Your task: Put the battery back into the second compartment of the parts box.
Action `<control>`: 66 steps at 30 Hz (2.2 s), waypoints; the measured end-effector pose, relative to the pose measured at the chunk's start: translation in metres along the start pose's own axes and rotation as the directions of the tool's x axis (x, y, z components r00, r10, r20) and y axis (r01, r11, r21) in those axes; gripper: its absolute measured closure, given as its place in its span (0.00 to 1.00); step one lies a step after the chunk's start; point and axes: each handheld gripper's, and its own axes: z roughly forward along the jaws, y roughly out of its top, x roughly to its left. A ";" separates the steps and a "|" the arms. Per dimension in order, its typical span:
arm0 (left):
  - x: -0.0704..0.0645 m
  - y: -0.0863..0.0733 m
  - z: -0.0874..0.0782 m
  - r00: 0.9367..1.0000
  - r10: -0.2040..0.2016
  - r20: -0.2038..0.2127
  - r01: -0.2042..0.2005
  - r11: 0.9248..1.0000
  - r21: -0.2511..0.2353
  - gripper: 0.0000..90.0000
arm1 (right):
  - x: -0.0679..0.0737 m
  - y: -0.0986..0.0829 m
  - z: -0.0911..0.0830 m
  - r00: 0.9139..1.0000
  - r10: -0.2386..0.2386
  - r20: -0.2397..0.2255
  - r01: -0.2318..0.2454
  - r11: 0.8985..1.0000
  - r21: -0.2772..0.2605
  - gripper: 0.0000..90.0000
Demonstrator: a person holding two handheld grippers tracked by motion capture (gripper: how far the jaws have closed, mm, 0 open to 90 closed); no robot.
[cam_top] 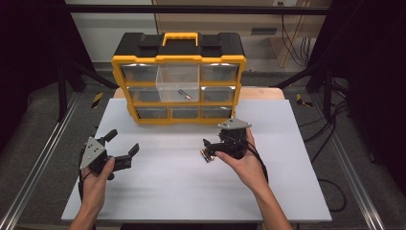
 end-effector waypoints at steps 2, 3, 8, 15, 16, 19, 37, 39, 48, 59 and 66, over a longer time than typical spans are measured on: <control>-0.001 0.000 0.001 1.000 0.002 0.003 -0.002 1.000 0.001 0.03 | -0.001 -0.002 0.001 1.000 0.011 -0.004 -0.011 1.000 0.010 0.07; -0.001 0.000 0.001 1.000 0.002 0.005 -0.002 1.000 0.002 0.03 | -0.002 -0.003 0.002 1.000 0.006 -0.002 -0.006 1.000 0.012 0.07; -0.002 0.000 0.002 1.000 0.010 0.010 -0.010 1.000 0.006 0.03 | -0.003 -0.009 0.007 1.000 0.024 -0.004 -0.024 0.999 0.040 0.07; -0.003 0.000 0.002 1.000 0.015 0.015 -0.015 1.000 0.008 0.03 | -0.001 -0.020 0.016 1.000 0.015 -0.015 -0.013 0.996 0.089 0.09; -0.003 0.000 0.003 1.000 0.016 0.017 -0.016 1.000 0.009 0.03 | 0.000 -0.022 0.017 1.000 0.010 -0.016 -0.009 0.996 0.093 0.09; -0.005 0.000 0.003 1.000 0.017 0.022 -0.017 1.000 0.009 0.03 | 0.002 -0.026 0.022 1.000 0.012 -0.023 -0.009 0.993 0.120 0.11; -0.006 -0.001 0.004 0.999 0.020 0.036 -0.021 1.000 0.017 0.03 | 0.002 -0.035 0.041 0.999 0.043 -0.027 -0.035 0.973 0.228 0.38; -0.007 -0.001 0.004 0.999 0.021 0.039 -0.021 1.000 0.019 0.03 | 0.002 -0.036 0.041 0.999 0.049 -0.024 -0.042 0.971 0.235 0.41; -0.008 -0.001 0.005 0.999 0.023 0.044 -0.023 1.000 0.020 0.03 | 0.002 -0.041 0.045 0.998 0.059 -0.020 -0.051 0.964 0.259 0.57; -0.009 -0.001 0.005 0.998 0.026 0.054 -0.027 0.999 0.025 0.03 | 0.004 -0.044 0.051 0.998 0.052 -0.027 -0.043 0.960 0.276 0.71; -0.011 -0.001 0.006 0.998 0.031 0.060 -0.033 0.999 0.028 0.03 | 0.005 -0.045 0.053 0.998 0.056 -0.041 -0.043 0.959 0.280 0.75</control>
